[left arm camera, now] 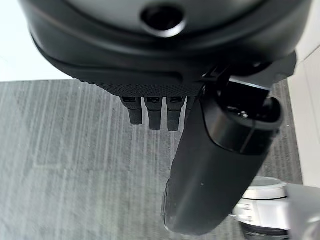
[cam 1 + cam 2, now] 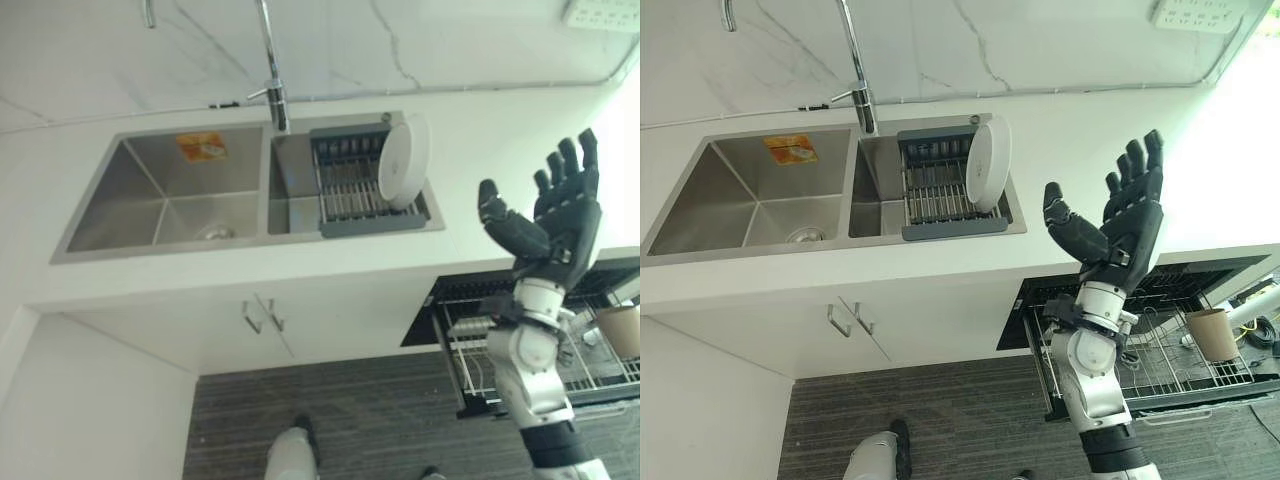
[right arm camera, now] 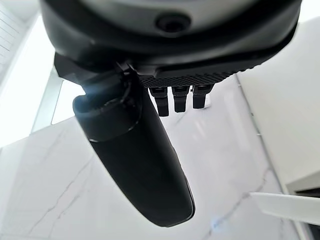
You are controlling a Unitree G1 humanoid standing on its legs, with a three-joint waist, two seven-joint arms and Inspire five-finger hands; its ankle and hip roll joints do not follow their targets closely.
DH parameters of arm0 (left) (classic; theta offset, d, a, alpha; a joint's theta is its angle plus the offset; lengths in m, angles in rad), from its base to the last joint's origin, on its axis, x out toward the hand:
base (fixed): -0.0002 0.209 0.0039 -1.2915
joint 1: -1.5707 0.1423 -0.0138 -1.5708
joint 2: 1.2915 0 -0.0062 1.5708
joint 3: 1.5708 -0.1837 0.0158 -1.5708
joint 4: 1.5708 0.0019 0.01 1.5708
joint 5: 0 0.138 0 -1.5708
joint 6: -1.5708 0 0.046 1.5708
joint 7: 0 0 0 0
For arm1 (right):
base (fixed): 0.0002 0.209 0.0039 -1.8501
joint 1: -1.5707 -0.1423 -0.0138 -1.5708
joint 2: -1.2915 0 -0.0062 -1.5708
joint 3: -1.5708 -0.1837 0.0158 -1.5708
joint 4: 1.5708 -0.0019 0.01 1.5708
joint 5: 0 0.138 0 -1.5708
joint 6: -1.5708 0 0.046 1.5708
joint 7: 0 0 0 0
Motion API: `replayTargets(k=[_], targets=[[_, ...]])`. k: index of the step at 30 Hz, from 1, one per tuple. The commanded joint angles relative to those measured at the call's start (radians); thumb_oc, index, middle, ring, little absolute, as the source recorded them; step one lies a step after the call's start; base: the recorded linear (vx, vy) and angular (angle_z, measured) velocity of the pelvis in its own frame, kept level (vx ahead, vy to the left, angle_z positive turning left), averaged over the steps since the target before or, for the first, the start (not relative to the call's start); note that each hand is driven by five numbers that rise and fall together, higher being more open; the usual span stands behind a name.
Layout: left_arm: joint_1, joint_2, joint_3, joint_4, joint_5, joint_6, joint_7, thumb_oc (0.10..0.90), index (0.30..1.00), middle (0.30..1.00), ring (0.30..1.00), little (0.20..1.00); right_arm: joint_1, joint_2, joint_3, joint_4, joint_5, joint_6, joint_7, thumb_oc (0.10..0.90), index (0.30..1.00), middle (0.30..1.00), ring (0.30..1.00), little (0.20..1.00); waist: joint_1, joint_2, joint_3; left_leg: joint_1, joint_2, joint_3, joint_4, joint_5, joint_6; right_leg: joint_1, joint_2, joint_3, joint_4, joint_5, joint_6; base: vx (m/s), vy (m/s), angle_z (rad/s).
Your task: Place the dishes in the dishwasher.
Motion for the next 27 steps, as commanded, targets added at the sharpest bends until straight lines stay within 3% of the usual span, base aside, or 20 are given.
replayTargets(k=[1, 9, 19, 27], targets=[[-0.012, 0.056, -0.047, -0.002, 0.069, 0.005, 0.000, 0.800, 0.900, 0.900, 0.900, 0.900, -0.164, -0.070, -0.050, -0.013, -0.076, -0.091, -0.053, 0.800, 0.900, 0.900, 0.900, 0.900, 0.027, 0.008, -0.033, 0.109, -0.014, -0.007, -0.098, -0.061, -0.017, -0.037, 0.042, -0.032, 0.072, -0.088, -0.043, 0.08, -0.009, 0.07], [-0.044, 0.089, -0.085, -0.028, 0.069, 0.014, -0.031, 0.800, 0.900, 0.900, 0.900, 0.900, -0.322, -0.070, -0.032, 0.125, 0.070, -0.072, -0.048, 0.800, 0.900, 0.900, 0.900, 0.900, 0.058, 0.018, -0.013, 0.091, -0.026, -0.036, -0.098, -0.053, -0.019, -0.036, 0.033, -0.045, 0.072, -0.084, -0.043, 0.04, 0.013, 0.06], [-0.079, 0.106, -0.127, -0.034, 0.021, 0.011, -0.059, 0.800, 0.900, 0.900, 0.900, 0.900, -0.462, -0.087, -0.059, 0.250, 0.351, 0.016, 0.089, 0.800, 0.900, 0.900, 0.900, 0.900, 0.081, 0.040, 0.037, 0.061, -0.045, -0.063, -0.098, -0.044, -0.019, -0.056, 0.026, -0.041, 0.072, -0.077, -0.043, -0.01, 0.011, 0.00], [-0.071, 0.107, -0.133, -0.037, 0.012, 0.009, -0.067, 0.800, 0.900, 0.900, 0.900, 0.900, -0.510, -0.113, -0.060, 0.328, 0.328, 0.067, 0.109, 0.800, 0.900, 0.900, 0.900, 0.900, 0.094, 0.049, 0.044, 0.064, -0.050, -0.070, -0.098, -0.041, -0.023, -0.047, 0.020, -0.051, 0.072, -0.078, -0.046, 0.01, 0.021, 0.04]])
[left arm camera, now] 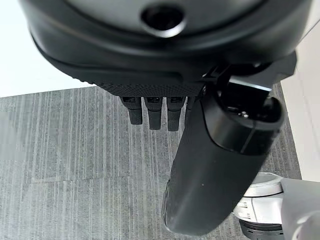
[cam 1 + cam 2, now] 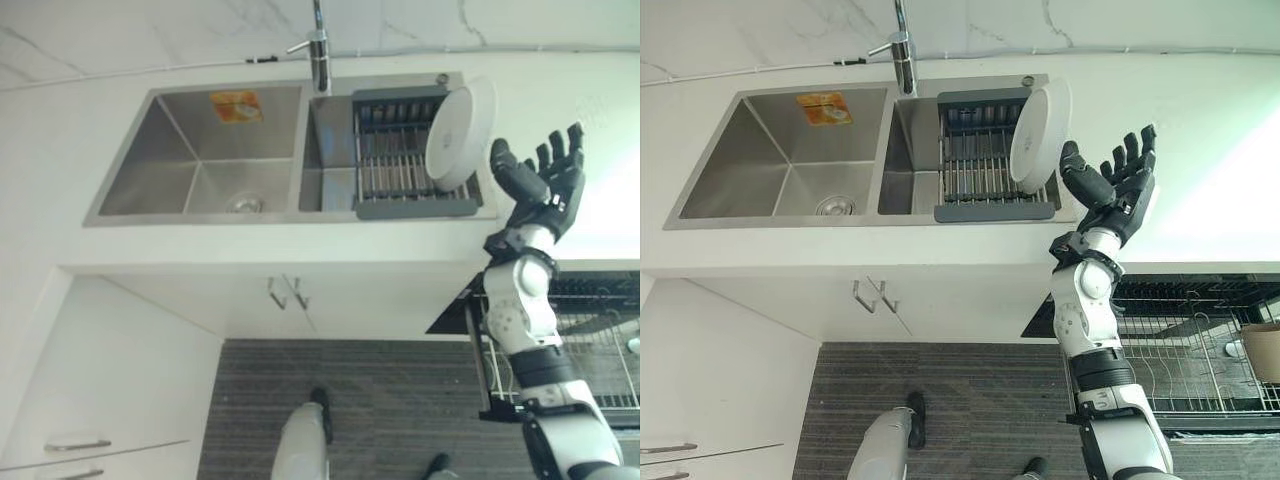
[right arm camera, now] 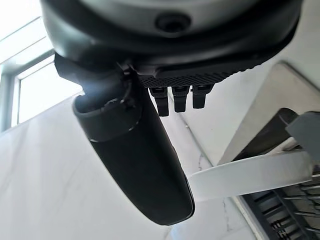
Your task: Place the dishes in the dishwasher.
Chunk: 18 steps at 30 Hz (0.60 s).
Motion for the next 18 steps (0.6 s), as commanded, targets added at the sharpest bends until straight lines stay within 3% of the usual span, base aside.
replayTargets(k=[1, 10, 18], targets=[[0.016, 0.056, -0.052, 0.020, -0.038, 0.009, 0.001, 0.800, 0.900, 0.900, 0.900, 0.900, -0.156, -0.102, -0.044, -0.023, -0.045, -0.062, 0.065, 0.800, 0.900, 0.900, 0.900, 0.900, 0.022, 0.009, -0.035, 0.101, -0.024, -0.042, -0.106, -0.056, -0.042, -0.037, 0.035, -0.019, 0.078, -0.094, -0.053, 0.00, 0.028, 0.06], [0.016, 0.061, -0.054, 0.016, -0.030, 0.029, -0.016, 0.800, 0.900, 0.900, 0.900, 0.900, -0.181, -0.115, -0.028, 0.025, -0.040, -0.050, 0.101, 0.800, 0.900, 0.900, 0.900, 0.900, 0.031, 0.018, -0.030, 0.103, -0.031, -0.043, -0.106, -0.057, -0.040, -0.029, 0.028, -0.033, 0.078, -0.094, -0.053, -0.01, 0.033, 0.04], [0.006, 0.071, -0.057, 0.010, -0.026, 0.049, -0.024, 0.800, 0.900, 0.900, 0.900, 0.900, -0.208, -0.131, -0.020, 0.062, 0.037, 0.015, 0.134, 0.800, 0.900, 0.900, 0.900, 0.900, 0.032, 0.021, -0.030, 0.105, -0.034, -0.042, -0.106, -0.059, -0.037, -0.029, 0.024, -0.038, 0.078, -0.091, -0.052, 0.00, 0.011, 0.06]])
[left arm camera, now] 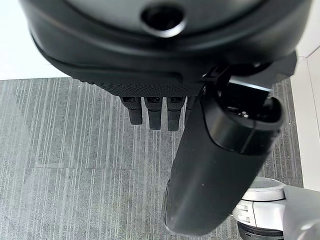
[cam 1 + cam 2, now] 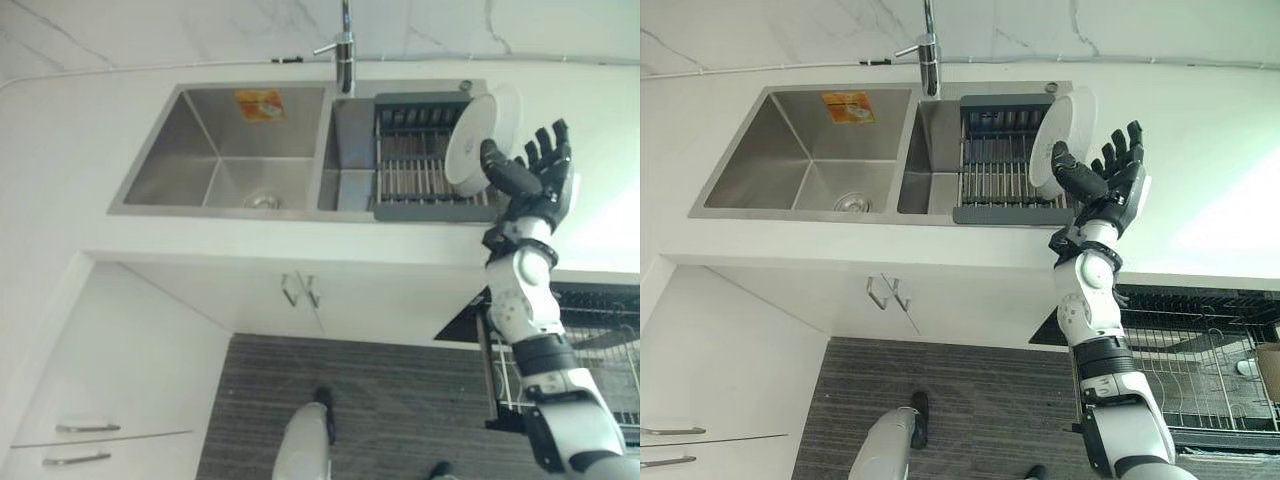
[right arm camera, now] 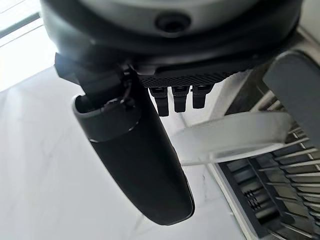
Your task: Place the dishes in the dishwasher.
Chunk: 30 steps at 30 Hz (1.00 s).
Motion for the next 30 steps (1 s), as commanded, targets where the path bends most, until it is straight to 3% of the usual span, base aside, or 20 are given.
replayTargets(k=[1, 5, 8, 9, 10, 11, 13, 21, 27, 30], targets=[[0.007, 0.067, -0.062, 0.011, 0.006, 0.023, -0.004, 0.800, 0.900, 0.900, 0.900, 0.900, -0.160, -0.109, -0.016, 0.007, 0.037, -0.044, 0.062, 0.800, 0.900, 0.900, 0.900, 0.900, 0.010, 0.021, -0.031, 0.101, -0.013, -0.017, -0.094, -0.071, -0.042, -0.060, 0.033, -0.004, 0.087, -0.090, -0.048, 0.00, 0.000, 0.00], [0.009, 0.072, -0.068, 0.007, 0.000, 0.023, 0.002, 0.800, 0.900, 0.900, 0.900, 0.900, -0.189, -0.119, -0.004, 0.095, 0.029, -0.017, 0.120, 0.800, 0.900, 0.900, 0.900, 0.900, 0.017, 0.032, -0.027, 0.103, -0.017, -0.017, -0.094, -0.070, -0.043, -0.056, 0.027, -0.010, 0.087, -0.089, -0.048, 0.00, 0.008, 0.01], [0.008, 0.087, -0.068, 0.001, 0.000, 0.032, -0.006, 0.800, 0.900, 0.900, 0.900, 0.900, -0.217, -0.144, 0.013, 0.166, 0.005, 0.039, 0.125, 0.800, 0.900, 0.900, 0.900, 0.900, 0.022, 0.040, -0.025, 0.105, -0.022, -0.018, -0.094, -0.072, -0.043, -0.056, 0.020, -0.015, 0.087, -0.086, -0.046, 0.00, 0.027, 0.06], [0.008, 0.091, -0.069, -0.003, -0.003, 0.035, -0.008, 0.800, 0.900, 0.900, 0.900, 0.900, -0.229, -0.157, 0.020, 0.193, -0.014, 0.061, 0.125, 0.678, 0.716, 0.716, 0.716, 0.716, 0.023, 0.042, -0.024, 0.105, -0.025, -0.020, -0.094, -0.073, -0.043, -0.057, 0.019, -0.015, 0.087, -0.086, -0.045, 0.00, 0.030, 0.03], [0.008, 0.093, -0.070, -0.007, -0.005, 0.035, -0.010, 0.800, 0.900, 0.900, 0.900, 0.900, -0.239, -0.166, 0.026, 0.209, -0.036, 0.077, 0.120, 0.400, 0.300, 0.300, 0.300, 0.300, 0.023, 0.044, -0.023, 0.105, -0.026, -0.021, -0.094, -0.073, -0.043, -0.058, 0.018, -0.015, 0.087, -0.085, -0.044, -0.01, 0.042, 0.09], [0.009, 0.098, -0.070, -0.014, -0.011, 0.034, -0.013, 0.800, 0.900, 0.900, 0.900, 0.900, -0.266, -0.192, 0.050, 0.270, -0.061, 0.131, 0.129, 0.400, 0.300, 0.300, 0.300, 0.300, 0.028, 0.046, -0.019, 0.102, -0.028, -0.023, -0.094, -0.071, -0.044, -0.061, 0.016, -0.015, 0.087, -0.083, -0.043, -0.02, 0.035, 0.13], [0.009, 0.104, -0.067, -0.017, -0.015, 0.026, -0.019, 0.800, 0.900, 0.900, 0.900, 0.900, -0.290, -0.223, 0.076, 0.336, -0.070, 0.155, 0.152, 0.400, 0.300, 0.300, 0.300, 0.300, 0.032, 0.047, -0.017, 0.099, -0.030, -0.026, -0.094, -0.070, -0.045, -0.064, 0.013, -0.013, 0.087, -0.081, -0.043, -0.03, 0.028, 0.11], [0.003, 0.129, -0.073, -0.044, -0.011, 0.029, -0.044, 0.800, 0.900, 0.900, 0.900, 0.900, -0.379, -0.311, 0.172, 0.482, -0.160, 0.155, 0.188, 0.400, 0.300, 0.300, 0.300, 0.300, 0.050, 0.050, -0.009, 0.089, -0.039, -0.039, -0.094, -0.065, -0.046, -0.074, 0.007, -0.015, 0.087, -0.072, -0.041, -0.03, 0.020, 0.06], [-0.002, 0.131, -0.076, -0.048, 0.001, 0.038, -0.045, 0.800, 0.900, 0.900, 0.900, 0.900, -0.394, -0.313, 0.202, 0.490, -0.164, 0.164, 0.192, 0.400, 0.300, 0.300, 0.300, 0.300, 0.050, 0.047, -0.013, 0.091, -0.037, -0.033, -0.094, -0.064, -0.043, -0.069, 0.006, -0.024, 0.087, -0.071, -0.040, -0.02, 0.024, 0.10], [-0.001, 0.124, -0.074, -0.044, 0.008, 0.034, -0.036, 0.800, 0.900, 0.900, 0.900, 0.900, -0.384, -0.302, 0.198, 0.492, -0.141, 0.126, 0.190, 0.400, 0.300, 0.300, 0.300, 0.300, 0.049, 0.040, -0.021, 0.097, -0.038, -0.031, -0.094, -0.066, -0.041, -0.063, 0.009, -0.025, 0.087, -0.074, -0.041, -0.01, 0.006, 0.08]])
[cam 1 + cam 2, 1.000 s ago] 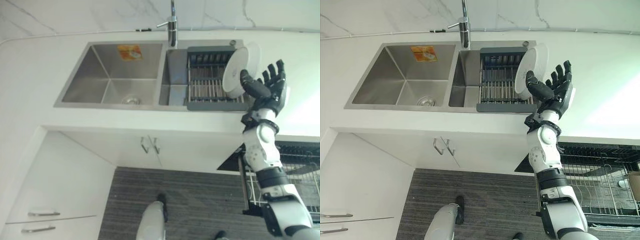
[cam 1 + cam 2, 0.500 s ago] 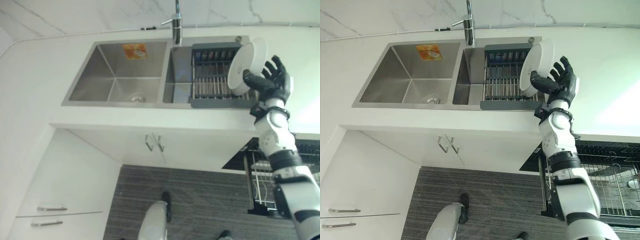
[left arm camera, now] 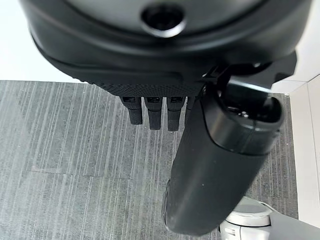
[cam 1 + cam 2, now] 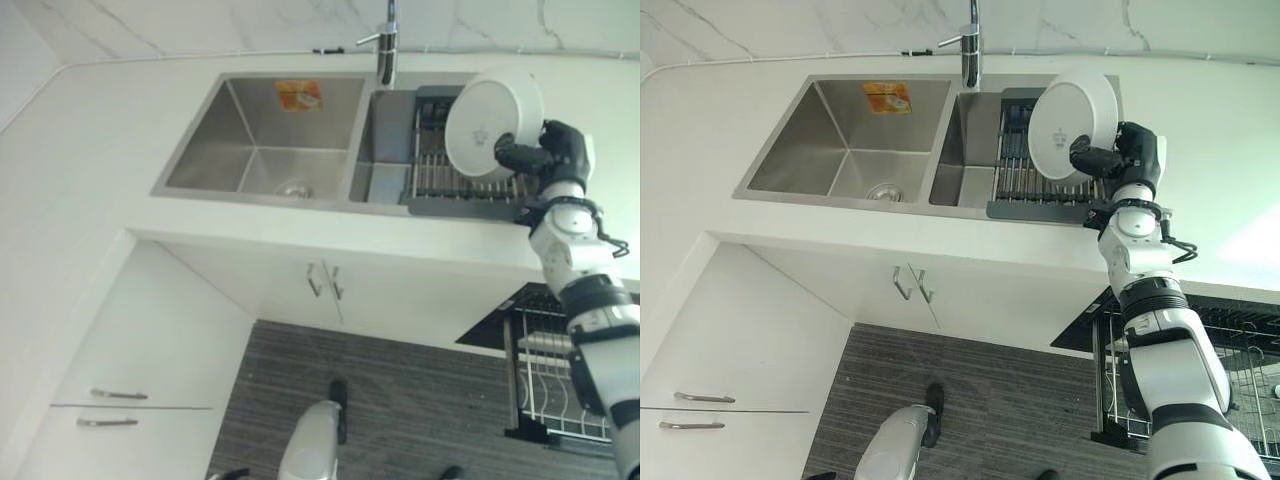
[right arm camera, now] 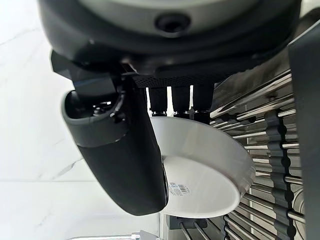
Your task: Place the dishes in the dishwasher.
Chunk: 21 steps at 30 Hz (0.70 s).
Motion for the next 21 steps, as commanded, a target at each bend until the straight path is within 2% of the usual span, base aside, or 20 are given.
replayTargets(k=[1, 5, 6, 8, 12, 13, 14, 15, 16, 21], targets=[[0.008, 0.056, -0.053, 0.032, 0.010, 0.014, 0.009, 0.800, 0.900, 0.900, 0.900, 0.900, -0.054, -0.057, 0.027, -0.010, 0.007, -0.077, -0.014, 0.400, 0.300, 0.300, 0.300, 0.300, 0.018, 0.006, -0.034, 0.095, 0.015, 0.012, -0.012, -0.135, -0.056, -0.078, 0.034, 0.026, 0.078, -0.074, -0.044, 0.00, 0.000, 0.00], [0.006, 0.046, -0.057, 0.040, 0.015, 0.014, 0.017, 0.800, 0.900, 0.900, 0.900, 0.900, -0.042, -0.029, -0.007, -0.054, 0.093, -0.222, -0.038, 0.400, 0.300, 0.300, 0.300, 0.300, 0.015, 0.001, -0.047, 0.101, 0.016, 0.014, -0.012, -0.138, -0.056, -0.071, 0.039, 0.029, 0.078, -0.080, -0.043, -0.01, -0.004, 0.01], [0.005, 0.042, -0.060, 0.042, 0.013, 0.017, 0.022, 0.800, 0.900, 0.900, 0.900, 0.900, -0.033, -0.001, -0.031, -0.115, 0.114, -0.288, -0.065, 0.400, 0.300, 0.300, 0.300, 0.300, 0.012, -0.001, -0.053, 0.103, 0.018, 0.016, -0.012, -0.140, -0.056, -0.068, 0.043, 0.029, 0.078, -0.084, -0.044, -0.05, -0.020, 0.02], [-0.001, 0.036, -0.061, 0.049, 0.009, 0.018, 0.026, 0.800, 0.900, 0.900, 0.900, 0.900, -0.005, 0.051, -0.065, -0.233, 0.114, -0.367, -0.088, 0.400, 0.300, 0.300, 0.300, 0.300, 0.007, -0.004, -0.062, 0.107, 0.021, 0.019, -0.012, -0.144, -0.054, -0.065, 0.048, 0.030, 0.078, -0.089, -0.043, -0.06, -0.025, -0.01], [-0.002, 0.011, -0.034, 0.063, 0.013, 0.018, 0.041, 0.800, 0.900, 0.900, 0.900, 0.900, 0.097, 0.158, -0.102, -0.548, 0.011, -0.401, -0.215, 0.400, 0.300, 0.300, 0.300, 0.300, -0.019, -0.018, -0.082, 0.129, 0.031, 0.037, -0.012, -0.159, -0.048, -0.057, 0.058, 0.040, 0.078, -0.096, -0.045, -0.04, -0.056, -0.05], [0.001, 0.007, -0.028, 0.064, 0.018, 0.017, 0.042, 0.800, 0.900, 0.900, 0.900, 0.900, 0.114, 0.170, -0.107, -0.579, -0.016, -0.407, -0.221, 0.400, 0.300, 0.300, 0.300, 0.300, -0.023, -0.021, -0.086, 0.132, 0.033, 0.041, -0.012, -0.161, -0.047, -0.056, 0.059, 0.042, 0.078, -0.097, -0.045, -0.04, -0.084, -0.12], [0.003, -0.002, -0.017, 0.064, 0.019, 0.021, 0.050, 0.800, 0.900, 0.900, 0.900, 0.900, 0.152, 0.191, -0.109, -0.679, -0.072, -0.387, -0.234, 0.400, 0.300, 0.300, 0.300, 0.300, -0.034, -0.029, -0.095, 0.141, 0.040, 0.052, -0.012, -0.165, -0.046, -0.056, 0.060, 0.046, 0.078, -0.096, -0.043, -0.03, -0.057, -0.21], [0.003, -0.002, -0.017, 0.064, 0.019, 0.021, 0.050, 0.800, 0.900, 0.900, 0.900, 0.900, 0.152, 0.191, -0.109, -0.679, -0.072, -0.387, -0.234, 0.400, 0.300, 0.300, 0.300, 0.300, -0.034, -0.029, -0.095, 0.141, 0.040, 0.052, -0.012, -0.165, -0.046, -0.056, 0.060, 0.046, 0.078, -0.096, -0.043, -0.07, -0.146, -0.25], [0.003, -0.024, 0.015, 0.073, 0.020, 0.018, 0.064, 0.800, 0.900, 0.900, 0.900, 0.900, 0.254, 0.238, -0.091, -0.819, -0.126, -0.356, -0.240, 0.400, 0.300, 0.300, 0.300, 0.300, -0.069, -0.048, -0.115, 0.160, 0.063, 0.087, -0.012, -0.171, -0.047, -0.061, 0.065, 0.058, 0.078, -0.094, -0.041, -0.06, -0.145, -0.26], [0.006, -0.066, 0.042, 0.091, -0.009, -0.038, 0.099, 0.800, 0.900, 0.900, 0.900, 0.900, 0.485, 0.284, -0.133, -0.934, -0.037, -0.439, -0.118, 0.400, 0.300, 0.300, 0.300, 0.300, -0.140, -0.080, -0.137, 0.203, 0.102, 0.154, -0.012, -0.181, -0.056, -0.066, 0.072, 0.095, 0.078, -0.091, -0.039, -0.05, -0.139, -0.56]])
